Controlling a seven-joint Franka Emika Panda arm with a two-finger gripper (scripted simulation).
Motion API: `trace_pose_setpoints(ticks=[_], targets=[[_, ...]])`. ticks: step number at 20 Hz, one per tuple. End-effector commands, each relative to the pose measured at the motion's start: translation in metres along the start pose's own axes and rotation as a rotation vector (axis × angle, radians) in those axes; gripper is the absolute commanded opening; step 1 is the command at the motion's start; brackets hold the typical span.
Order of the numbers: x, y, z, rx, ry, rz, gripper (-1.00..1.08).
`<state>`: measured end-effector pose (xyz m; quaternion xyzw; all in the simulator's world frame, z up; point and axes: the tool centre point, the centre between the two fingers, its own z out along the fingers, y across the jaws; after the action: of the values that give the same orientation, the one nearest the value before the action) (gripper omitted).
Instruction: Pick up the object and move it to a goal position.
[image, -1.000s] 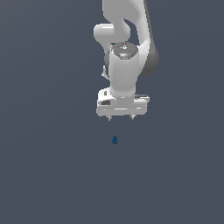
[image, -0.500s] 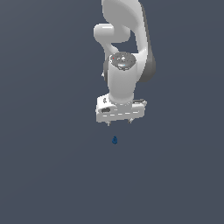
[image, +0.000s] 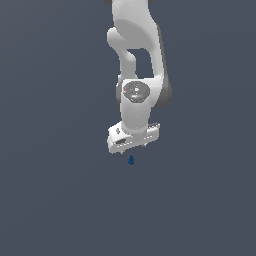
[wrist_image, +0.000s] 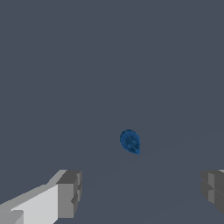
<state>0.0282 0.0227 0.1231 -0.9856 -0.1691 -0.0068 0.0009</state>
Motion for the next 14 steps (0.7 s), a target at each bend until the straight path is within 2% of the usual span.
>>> trace_pose_setpoints(ticks=[1,8,14], targets=[[0.001,0.003,0.010,0.000,-0.005,-0.047,1.00],[0.003,0.008,0.028,0.001,-0.012,-0.121,1.00],[0.002,0.008,0.030,0.002,-0.014,-0.127,1.00]])
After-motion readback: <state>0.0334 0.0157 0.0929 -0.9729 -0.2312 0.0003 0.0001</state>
